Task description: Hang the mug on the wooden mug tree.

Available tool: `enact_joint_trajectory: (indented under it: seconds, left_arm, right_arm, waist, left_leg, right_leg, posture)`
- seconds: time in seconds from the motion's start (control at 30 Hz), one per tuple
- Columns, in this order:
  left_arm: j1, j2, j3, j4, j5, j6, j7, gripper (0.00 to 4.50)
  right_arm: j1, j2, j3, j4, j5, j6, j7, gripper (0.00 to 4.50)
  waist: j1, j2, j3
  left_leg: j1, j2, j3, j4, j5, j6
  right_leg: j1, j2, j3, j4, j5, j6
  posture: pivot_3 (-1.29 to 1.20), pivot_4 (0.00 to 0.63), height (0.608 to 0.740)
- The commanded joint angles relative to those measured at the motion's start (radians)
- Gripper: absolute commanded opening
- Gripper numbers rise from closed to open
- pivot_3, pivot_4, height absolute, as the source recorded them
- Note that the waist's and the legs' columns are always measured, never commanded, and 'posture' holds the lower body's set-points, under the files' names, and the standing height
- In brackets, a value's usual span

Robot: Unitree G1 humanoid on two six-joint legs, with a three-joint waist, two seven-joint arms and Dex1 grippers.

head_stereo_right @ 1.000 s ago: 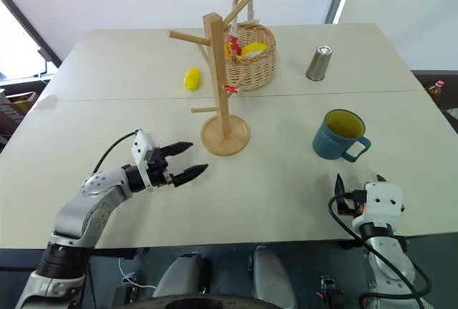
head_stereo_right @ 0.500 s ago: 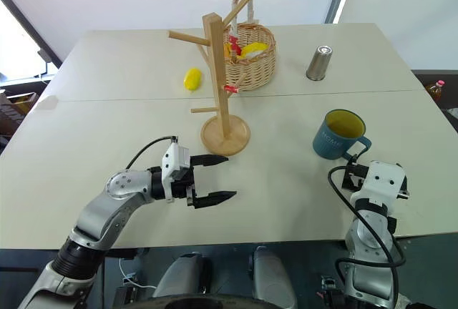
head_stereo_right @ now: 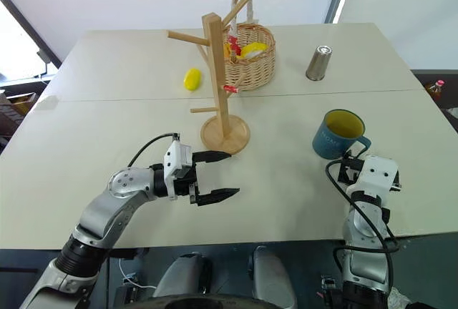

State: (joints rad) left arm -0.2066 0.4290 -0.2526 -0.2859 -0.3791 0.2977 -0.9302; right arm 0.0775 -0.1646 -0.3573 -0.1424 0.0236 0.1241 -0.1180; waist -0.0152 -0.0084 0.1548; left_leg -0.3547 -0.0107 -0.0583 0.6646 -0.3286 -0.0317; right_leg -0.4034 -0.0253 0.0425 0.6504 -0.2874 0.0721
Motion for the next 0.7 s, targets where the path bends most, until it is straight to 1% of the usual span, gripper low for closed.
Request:
enact_joint_trajectory:
  seconds: [0.03,0.2,0.23,0.27,0.4,0.47,0.57,0.63,0.7]
  left_arm:
    - [-0.016,-0.002,0.012,-0.021,0.001,-0.015,0.006,4.5]
    - [-0.015,-0.001,0.015,-0.019,0.004,-0.018,0.016,4.5]
    - [-0.015,0.0,0.016,-0.018,0.006,-0.019,0.018,4.5]
    - [-0.014,0.001,0.017,-0.018,0.007,-0.02,0.02,4.5]
    - [-0.014,0.005,0.023,-0.014,0.011,-0.026,0.025,4.5]
    - [-0.014,0.007,0.032,-0.011,0.013,-0.03,0.029,4.5]
    - [-0.015,0.013,0.061,0.006,0.021,-0.044,0.04,4.5]
    - [-0.017,0.019,0.079,0.023,0.025,-0.054,0.044,4.5]
    - [-0.018,0.03,0.098,0.045,0.03,-0.069,0.042,4.5]
  right_arm:
    - [-0.02,-0.011,-0.012,0.003,0.04,-0.027,0.035,3.7]
    - [-0.033,-0.003,0.002,0.008,0.098,-0.041,0.096,1.11]
    - [-0.033,-0.001,0.007,0.005,0.105,-0.043,0.106,0.53]
    - [-0.032,0.002,0.013,0.001,0.111,-0.045,0.115,0.09]
    - [-0.023,-0.005,0.036,-0.025,0.105,-0.05,0.131,0.09]
    - [-0.007,-0.053,0.08,-0.058,0.033,-0.058,0.153,0.09]
    - [0.019,-0.242,0.233,-0.188,-0.197,-0.156,0.274,0.09]
    - [0.018,-0.328,0.292,-0.257,-0.256,-0.185,0.336,0.09]
    - [0.002,-0.389,0.326,-0.325,-0.27,-0.17,0.407,0.09]
  waist:
    - [0.0,0.0,0.0]
    - [0.0,0.0,0.0]
    - [0.0,0.0,0.0]
    - [0.0,0.0,0.0]
    - [0.0,0.0,0.0]
    - [0.0,0.0,0.0]
    - [-0.001,0.003,0.001]
    - [-0.005,0.002,0.001]
    - [-0.003,0.001,0.001]
  left_leg:
    - [0.0,0.0,0.0,0.0,0.0,0.0]
    - [0.0,0.0,0.0,0.0,0.0,0.0]
    - [0.0,0.0,0.0,0.0,0.0,0.0]
    - [0.0,0.0,0.0,0.0,0.0,0.0]
    - [0.0,0.0,0.0,0.0,0.0,0.0]
    - [0.0,0.0,0.0,0.0,0.0,0.0]
    - [0.0,-0.001,0.0,0.0,0.0,0.0]
    - [0.0,-0.001,0.0,0.0,0.0,0.0]
    - [0.001,0.0,0.0,0.0,0.0,0.0]
  right_leg:
    - [0.0,0.0,0.0,0.0,0.0,0.0]
    - [0.0,0.0,0.0,0.0,0.0,0.0]
    - [0.0,0.0,0.0,0.0,0.0,0.0]
    - [0.0,0.0,0.0,0.0,0.0,0.0]
    - [0.0,0.0,0.0,0.0,0.0,0.0]
    - [0.0,0.0,0.0,0.0,0.0,0.0]
    - [0.0,0.0,0.0,0.0,0.0,0.0]
    - [0.0,0.0,0.001,0.0,0.0,0.0]
    - [0.0,0.002,0.0,0.0,0.0,0.0]
  posture:
    - [0.0,0.15,0.74]
    - [0.0,0.15,0.74]
    - [0.0,0.15,0.74]
    - [0.0,0.15,0.74]
    - [0.0,0.15,0.74]
    - [0.0,0.15,0.74]
    - [0.0,0.15,0.74]
    - [0.0,0.15,0.74]
    - [0.0,0.15,0.74]
